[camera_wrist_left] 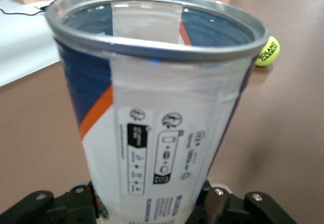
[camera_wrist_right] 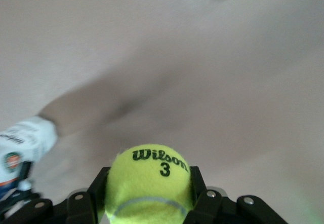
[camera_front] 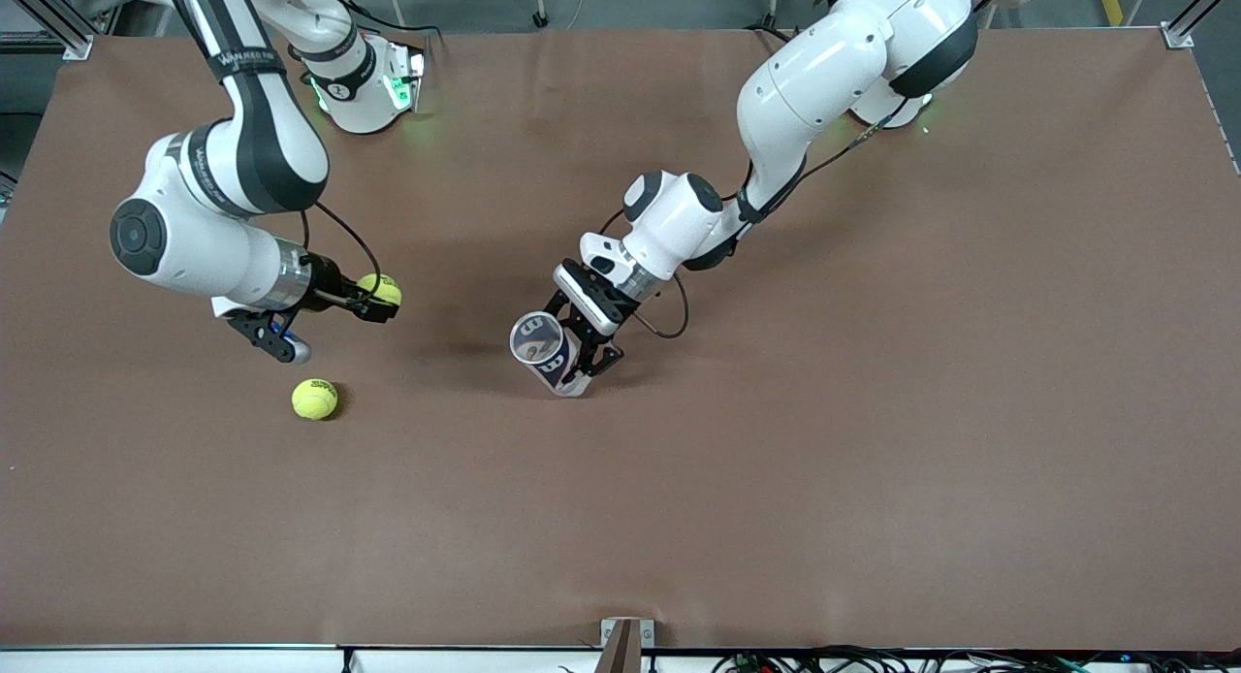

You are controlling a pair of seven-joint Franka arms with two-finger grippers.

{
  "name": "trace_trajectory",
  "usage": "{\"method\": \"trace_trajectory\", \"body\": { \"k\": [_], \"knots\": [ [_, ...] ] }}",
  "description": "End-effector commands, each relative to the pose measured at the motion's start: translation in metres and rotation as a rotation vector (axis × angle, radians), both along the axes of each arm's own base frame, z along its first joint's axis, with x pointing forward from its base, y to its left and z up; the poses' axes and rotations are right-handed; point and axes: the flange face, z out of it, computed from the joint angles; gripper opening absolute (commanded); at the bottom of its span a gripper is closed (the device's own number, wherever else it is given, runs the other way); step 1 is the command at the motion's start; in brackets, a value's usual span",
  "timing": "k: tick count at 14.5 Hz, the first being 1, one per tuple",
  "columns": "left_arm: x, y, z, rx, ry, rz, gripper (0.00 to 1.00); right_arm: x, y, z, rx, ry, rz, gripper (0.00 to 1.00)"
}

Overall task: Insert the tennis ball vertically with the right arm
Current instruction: 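Carry the ball with the right gripper over the can's open rim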

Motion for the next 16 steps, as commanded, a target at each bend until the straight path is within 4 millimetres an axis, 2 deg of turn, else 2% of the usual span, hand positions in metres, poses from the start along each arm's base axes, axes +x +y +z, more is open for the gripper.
{"method": "trace_trajectory", "body": {
  "k": [1,5,8,10,13,16],
  "knots": [
    [-0.003,0.001,0.000,-0.013,0.008,0.022,0.66,-0.004,0.058,0.023,0.011,0.011,-0.077,0.01],
    [-0.008,0.010,-0.012,0.012,0.031,0.020,0.66,-0.004,0.121,0.062,0.090,0.006,-0.182,0.01],
    [-0.009,0.011,-0.013,0.014,0.033,0.019,0.66,0.005,0.153,0.068,0.101,0.010,-0.242,0.01],
    [-0.009,0.010,-0.013,0.013,0.032,0.020,0.66,0.013,0.164,0.064,0.105,0.006,-0.264,0.01],
    [-0.008,0.011,-0.013,0.013,0.032,0.021,0.66,0.020,0.187,0.046,0.109,-0.013,-0.307,0.01],
    [-0.007,0.011,-0.012,0.012,0.031,0.022,0.66,0.033,0.193,0.031,0.106,-0.026,-0.318,0.01]
  ]
}}
